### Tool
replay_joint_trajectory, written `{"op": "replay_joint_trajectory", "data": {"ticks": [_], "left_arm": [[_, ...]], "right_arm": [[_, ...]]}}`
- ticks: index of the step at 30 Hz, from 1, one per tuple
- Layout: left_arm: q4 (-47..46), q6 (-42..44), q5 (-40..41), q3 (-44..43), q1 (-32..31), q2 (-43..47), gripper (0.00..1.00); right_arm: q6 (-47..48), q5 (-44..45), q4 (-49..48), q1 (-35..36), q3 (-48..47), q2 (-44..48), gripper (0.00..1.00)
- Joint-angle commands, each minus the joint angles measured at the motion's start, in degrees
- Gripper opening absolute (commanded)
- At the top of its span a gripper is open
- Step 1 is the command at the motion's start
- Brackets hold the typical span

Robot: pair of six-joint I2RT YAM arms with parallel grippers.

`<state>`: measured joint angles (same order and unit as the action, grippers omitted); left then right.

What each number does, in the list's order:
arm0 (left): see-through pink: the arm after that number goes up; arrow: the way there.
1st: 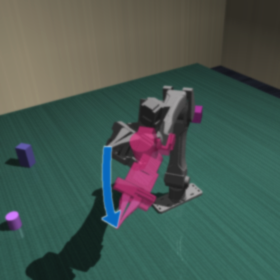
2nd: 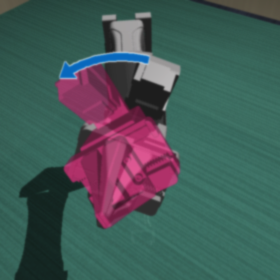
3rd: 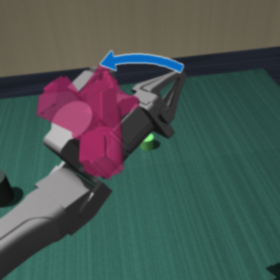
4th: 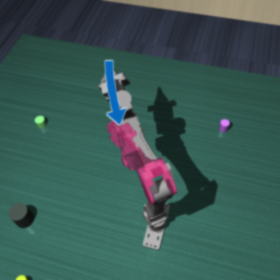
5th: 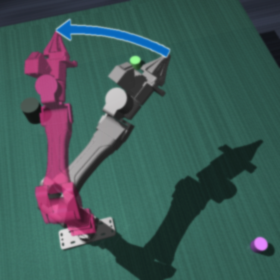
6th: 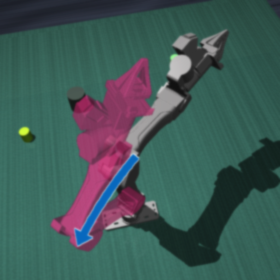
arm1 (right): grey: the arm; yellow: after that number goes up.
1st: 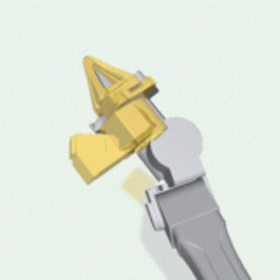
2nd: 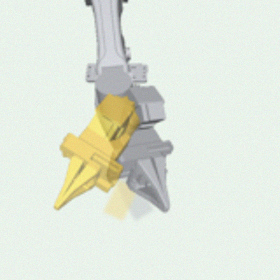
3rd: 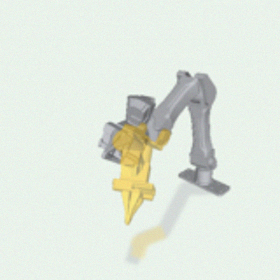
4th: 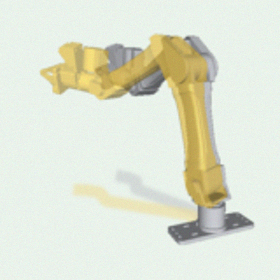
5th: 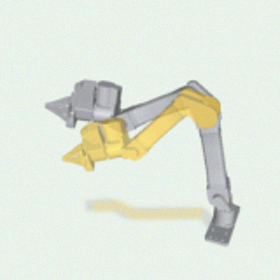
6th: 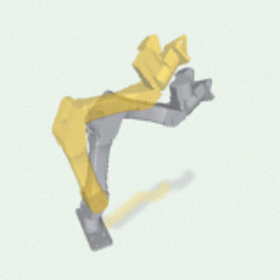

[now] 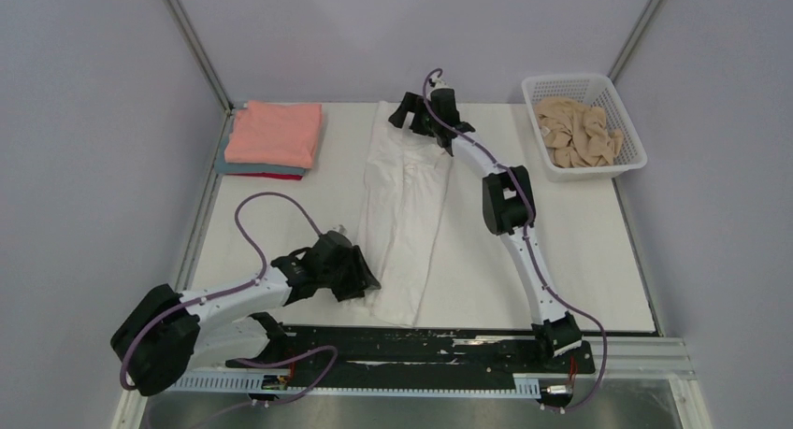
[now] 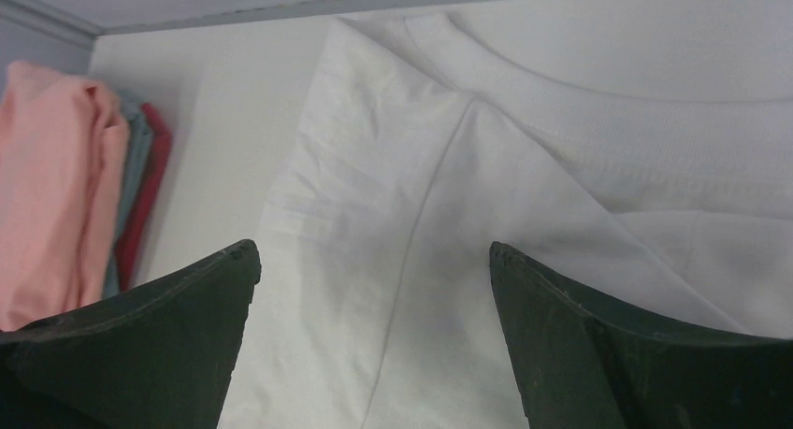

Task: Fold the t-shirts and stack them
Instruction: Rotate the tshirt 90 degrees

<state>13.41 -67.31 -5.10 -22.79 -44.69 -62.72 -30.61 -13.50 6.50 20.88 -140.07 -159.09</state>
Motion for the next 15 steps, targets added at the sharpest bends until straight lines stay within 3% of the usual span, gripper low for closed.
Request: {"op": "replay_joint_trajectory", "data": {"ticks": [1, 6, 11, 15], "left_arm": [[-0.44, 3.03, -2.28, -4.48, -8.53, -4.1, 0.67], [8.71, 10.53, 4.26, -12.51, -16.98, 0.19, 0.97], [22.21, 8.16, 19.02, -13.27, -17.2, 7.95, 1.0], [26.47, 8.88, 24.81, -11.89, -16.75, 13.09, 1.0]], "right_arm": [[-2.38, -10.03, -5.75, 2.19, -4.57, -3.43, 1.0], [7.23, -10.11, -5.93, 2.66, -0.07, 7.98, 1.0], [13.5, -3.91, 4.33, 2.67, 15.0, 25.27, 1.0], [9.99, 1.68, 7.43, 2.78, 39.87, 43.11, 1.0]]}}
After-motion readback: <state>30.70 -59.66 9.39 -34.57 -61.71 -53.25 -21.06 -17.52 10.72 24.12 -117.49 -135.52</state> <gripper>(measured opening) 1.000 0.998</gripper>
